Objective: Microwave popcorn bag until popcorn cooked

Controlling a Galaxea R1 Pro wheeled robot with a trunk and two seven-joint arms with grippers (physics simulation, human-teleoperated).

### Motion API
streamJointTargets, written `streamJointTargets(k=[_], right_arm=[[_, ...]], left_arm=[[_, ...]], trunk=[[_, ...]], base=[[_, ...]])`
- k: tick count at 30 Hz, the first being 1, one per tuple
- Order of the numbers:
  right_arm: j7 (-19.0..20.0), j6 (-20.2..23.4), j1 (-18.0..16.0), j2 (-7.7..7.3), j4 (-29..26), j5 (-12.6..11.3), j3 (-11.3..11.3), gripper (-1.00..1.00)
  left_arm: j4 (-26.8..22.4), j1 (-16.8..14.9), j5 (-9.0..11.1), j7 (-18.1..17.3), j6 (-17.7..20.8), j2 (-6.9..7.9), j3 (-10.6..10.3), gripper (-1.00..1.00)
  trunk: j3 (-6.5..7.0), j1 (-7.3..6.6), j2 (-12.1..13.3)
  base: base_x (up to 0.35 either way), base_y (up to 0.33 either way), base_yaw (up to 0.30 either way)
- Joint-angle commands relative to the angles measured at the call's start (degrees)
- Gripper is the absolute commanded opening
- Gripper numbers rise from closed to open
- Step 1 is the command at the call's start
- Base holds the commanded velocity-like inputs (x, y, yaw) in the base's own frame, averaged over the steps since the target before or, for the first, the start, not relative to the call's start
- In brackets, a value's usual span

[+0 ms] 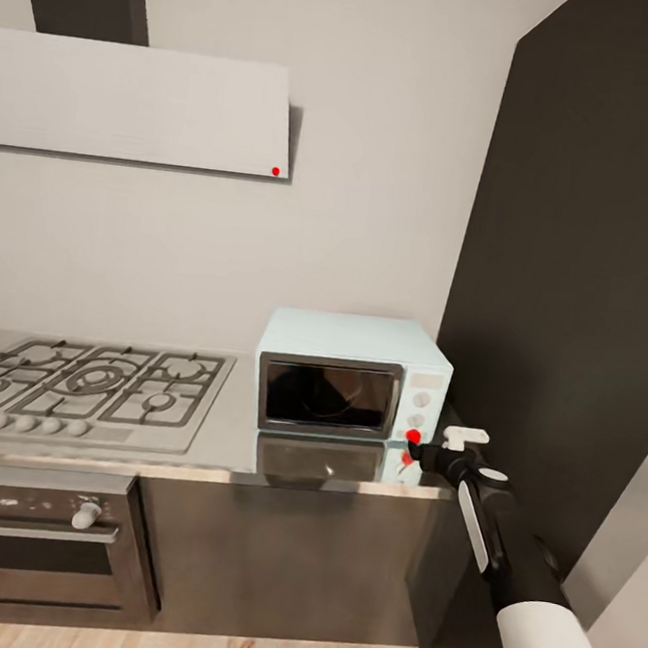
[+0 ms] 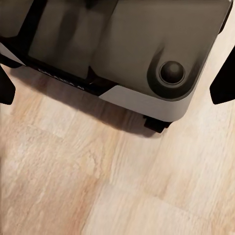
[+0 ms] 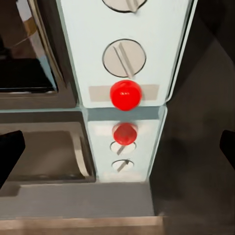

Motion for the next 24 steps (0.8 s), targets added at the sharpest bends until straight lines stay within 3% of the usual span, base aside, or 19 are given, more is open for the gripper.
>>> streamJointTargets(k=[1,24], right_arm=[[0.3,0.3,0.0,-0.01,0.1,0.2,-0.1,1.0],[1.0,0.1,0.0,-0.12,2.8,-0.1,-0.4,1.0]], left_arm=[[0.0,0.0,0.4,0.2,-0.2,-0.02,-0.5,1.0],[0.0,0.0,0.4,0.2,-0.2,0.09,-0.5,1.0]], trunk=[[-0.08,0.02,-0.1],[-0.08,0.02,-0.1]], base=[[0.143,0.0,0.0],[0.033,0.0,0.0]])
